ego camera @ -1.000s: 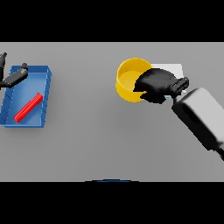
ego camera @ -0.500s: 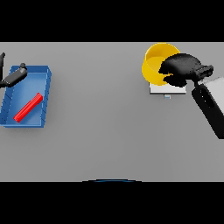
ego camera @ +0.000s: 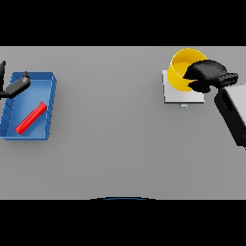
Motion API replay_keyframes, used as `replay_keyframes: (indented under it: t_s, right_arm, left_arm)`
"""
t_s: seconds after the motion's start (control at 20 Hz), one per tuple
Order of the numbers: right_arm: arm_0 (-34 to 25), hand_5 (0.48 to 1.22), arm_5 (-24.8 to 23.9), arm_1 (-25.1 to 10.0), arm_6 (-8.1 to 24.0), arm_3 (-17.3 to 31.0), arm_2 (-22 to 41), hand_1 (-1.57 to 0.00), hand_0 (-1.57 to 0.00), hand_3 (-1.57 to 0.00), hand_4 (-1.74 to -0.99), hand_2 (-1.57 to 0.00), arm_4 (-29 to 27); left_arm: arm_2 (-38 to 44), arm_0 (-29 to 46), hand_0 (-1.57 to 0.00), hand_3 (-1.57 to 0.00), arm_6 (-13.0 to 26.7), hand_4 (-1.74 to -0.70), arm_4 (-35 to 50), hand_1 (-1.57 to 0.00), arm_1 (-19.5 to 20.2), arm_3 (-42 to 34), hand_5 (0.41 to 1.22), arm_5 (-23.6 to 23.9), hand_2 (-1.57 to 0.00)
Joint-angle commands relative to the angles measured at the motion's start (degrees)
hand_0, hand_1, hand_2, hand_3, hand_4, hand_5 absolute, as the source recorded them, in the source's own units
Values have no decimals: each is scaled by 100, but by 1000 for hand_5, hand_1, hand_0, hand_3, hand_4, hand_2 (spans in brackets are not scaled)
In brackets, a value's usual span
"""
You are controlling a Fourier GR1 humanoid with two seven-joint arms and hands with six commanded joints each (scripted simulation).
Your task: Pick up the red beaker and tilt it to pour out 1 green nut into yellow bowl. Pick up the yellow bowl and place it on the metallic measuring scale.
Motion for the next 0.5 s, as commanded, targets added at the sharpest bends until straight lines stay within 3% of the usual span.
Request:
replay_keyframes:
  t_s: [0.0,0.3,0.4,0.45]
  right_arm:
    - [-1,1221,-84,16,-35,118,7,-1568,-1571,-1410,-1724,-1571,14]
    - [-173,1221,-350,267,43,757,74,-1475,-1571,-1510,-1727,-1567,38]
    - [-201,1221,-380,305,-85,867,100,-1420,-1548,-1481,-1721,-1568,2]
    - [-220,1221,-338,294,-116,894,109,-1401,-1527,-1320,-1725,-1569,-29]
  left_arm:
    - [-35,-32,1,1,53,-807,-43,1,-6,-19,749,4,1]
    - [47,-90,1,1,29,-805,12,1,23,85,728,-42,1]
    - [9,-121,1,1,52,-806,-7,1,-16,104,734,-68,1]
    - [-4,-152,1,1,72,-809,-9,1,-72,129,734,-60,1]
